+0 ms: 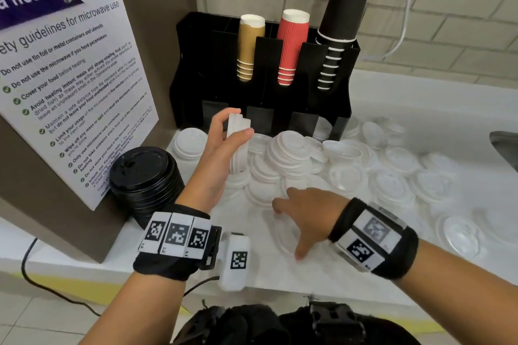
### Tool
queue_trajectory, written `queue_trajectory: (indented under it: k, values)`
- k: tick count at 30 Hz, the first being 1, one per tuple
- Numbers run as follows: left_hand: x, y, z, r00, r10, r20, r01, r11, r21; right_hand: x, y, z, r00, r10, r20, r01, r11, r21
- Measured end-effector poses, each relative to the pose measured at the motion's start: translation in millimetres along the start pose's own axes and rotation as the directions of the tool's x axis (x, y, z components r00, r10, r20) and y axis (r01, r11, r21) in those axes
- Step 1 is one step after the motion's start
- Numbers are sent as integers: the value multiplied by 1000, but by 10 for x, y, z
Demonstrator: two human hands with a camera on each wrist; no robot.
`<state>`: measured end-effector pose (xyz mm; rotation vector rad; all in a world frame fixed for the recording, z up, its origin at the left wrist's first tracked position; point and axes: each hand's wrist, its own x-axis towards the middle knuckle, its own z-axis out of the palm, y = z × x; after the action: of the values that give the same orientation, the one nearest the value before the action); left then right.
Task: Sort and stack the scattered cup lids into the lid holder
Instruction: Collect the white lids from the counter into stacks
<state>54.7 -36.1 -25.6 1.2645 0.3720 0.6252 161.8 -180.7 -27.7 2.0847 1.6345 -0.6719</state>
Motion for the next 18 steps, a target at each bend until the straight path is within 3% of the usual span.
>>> queue_trajectory:
  k: [4,7,10,12,15,18]
  values:
    - [8,-23,-8,999,-12,34,12,1000,6,36,-56,123,1000,6,-2,-6,997,-76]
    - [13,-42,-15,999,-20,36,20,1000,1,32,-54,106,999,-40,-22,39,999,-36]
    - [26,-47,-21,999,-18,36,18,1000,-8,-31,68,-64,992,-77,-104,92,985,144]
    - [31,-46,-31,999,-17,37,18,1000,-23,-127,225,-252,969,-51,-243,132,935,328]
    - [28,-50,-7,997,-41,70,43,999,-23,-301,438,-488,868,27,-496,312,746,588]
    - [0,-67,80,988,-75,135,83,995,-50,-389,447,-502,785,151,-601,503,410,761]
